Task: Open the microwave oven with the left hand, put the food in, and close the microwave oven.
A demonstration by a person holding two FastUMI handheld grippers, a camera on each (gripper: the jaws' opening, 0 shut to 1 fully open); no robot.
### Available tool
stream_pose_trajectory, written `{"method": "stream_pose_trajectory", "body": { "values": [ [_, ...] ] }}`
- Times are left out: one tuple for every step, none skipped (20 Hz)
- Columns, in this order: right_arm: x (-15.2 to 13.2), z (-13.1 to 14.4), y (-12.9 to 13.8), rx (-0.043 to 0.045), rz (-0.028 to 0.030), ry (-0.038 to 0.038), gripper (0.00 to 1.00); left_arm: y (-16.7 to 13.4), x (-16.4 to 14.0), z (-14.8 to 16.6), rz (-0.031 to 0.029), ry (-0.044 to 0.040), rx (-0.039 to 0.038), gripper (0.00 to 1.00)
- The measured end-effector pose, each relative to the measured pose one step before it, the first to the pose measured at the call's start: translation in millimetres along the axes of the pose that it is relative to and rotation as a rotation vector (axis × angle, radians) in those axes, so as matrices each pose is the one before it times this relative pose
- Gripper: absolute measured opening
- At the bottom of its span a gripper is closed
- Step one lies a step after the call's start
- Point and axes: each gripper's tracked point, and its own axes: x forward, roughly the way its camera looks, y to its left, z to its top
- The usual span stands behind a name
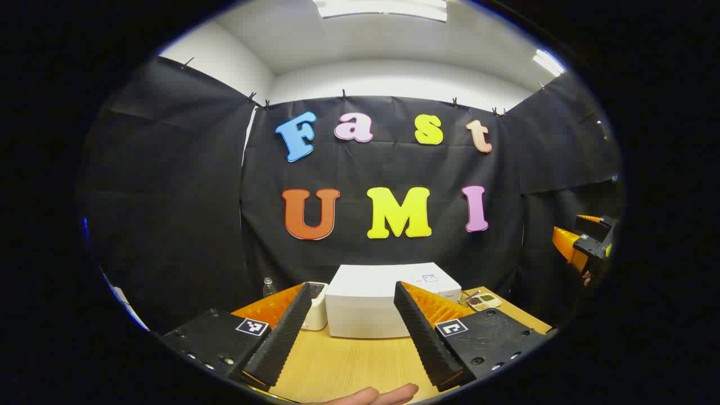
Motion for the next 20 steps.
{"method": "stream_pose_trajectory", "body": {
  "values": [
    [-1.0,0.34,-3.3,-0.00011,-0.00454,-0.00344,0.96,-0.79,0.9,0.0,0.00201,-0.00256,0.00803,0.92],
    [-0.99,-0.63,-3.21,0.00181,-0.00446,-0.00133,0.95,-1.15,0.9,-1.28,-0.00013,0.00117,0.0109,0.92],
    [-0.51,-2.5,-3.26,0.00514,-0.00192,0.00129,0.95,-3.81,-1.0,-2.16,-0.00447,0.00549,0.01085,0.92],
    [-0.23,-0.22,-2.47,0.00504,0.0004,-0.00046,0.95,-3.09,-0.21,-1.06,-0.00342,0.00365,0.00657,0.92],
    [0.47,-2.71,-4.04,0.00076,-0.0042,0.0039,0.95,-2.69,0.09,-0.44,-0.00275,0.00394,0.00074,0.92],
    [-0.14,-1.44,-4.05,0.00273,-0.00637,0.00254,0.95,-4.1,1.2,-1.36,-0.00324,0.00459,-0.00222,0.92],
    [-0.5,-2.57,-2.94,0.00429,-0.00167,0.00482,0.95,-2.67,-0.85,0.1,-0.00599,0.00135,-0.00209,0.92],
    [0.7,-2.54,-1.77,0.00355,0.00032,0.00604,0.95,-1.42,0.72,0.84,-0.00177,0.00035,-0.0025,0.93],
    [0.2,-3.19,-3.15,0.00303,-0.00277,0.00514,0.95,-0.85,0.2,0.26,0.00114,-0.00129,-0.00043,0.93],
    [0.11,-0.34,-2.67,0.00262,-0.00168,0.0023,0.95,-1.69,0.33,0.3,-0.00178,-0.00077,0.00236,0.93],
    [1.06,-1.29,-1.1,0.00222,0.00145,0.00212,0.95,-0.66,-0.29,-0.18,-0.00169,-0.0009,0.0033,0.93],
    [0.24,-0.7,-0.77,-0.00018,0.00298,0.0036,0.95,-0.84,-1.13,0.84,0.00012,-0.00224,0.00228,0.93],
    [-0.51,-1.51,-2.5,0.00434,0.0004,0.00029,0.95,-0.15,0.02,0.19,-0.00052,-0.00284,0.00199,0.93],
    [0.19,1.07,-0.81,0.00719,0.0026,-0.00171,0.95,-1.77,-0.26,0.02,-0.00306,-0.00099,0.00129,0.93],
    [0.6,-0.37,-0.31,0.00364,0.00297,-0.00158,0.95,-2.04,0.64,-0.44,-0.00257,-0.00478,-0.0018,0.93],
    [0.19,-1.22,0.27,-0.00083,0.00271,0.00205,0.95,-2.55,1.99,-0.55,-0.00416,-0.00025,-0.00165,0.93],
    [-0.41,-2.18,0.7,-0.00047,0.00633,0.00236,0.95,-2.75,2.59,-1.1,-0.00444,0.0014,-0.0012,0.93],
    [-0.38,-0.89,0.76,-0.00015,0.00565,0.00272,0.95,-2.97,1.41,-3.14,-0.00581,0.00419,-0.00044,0.93],
    [-0.21,-1.52,-0.73,0.00133,0.00246,0.00168,0.95,-2.81,2.43,-3.26,-0.00349,0.00661,0.00064,0.93],
    [-1.15,-0.74,-0.74,0.00169,0.00339,0.00022,0.95,-1.79,1.6,-1.89,-0.00136,0.00125,0.00008,0.93]
  ]
}}
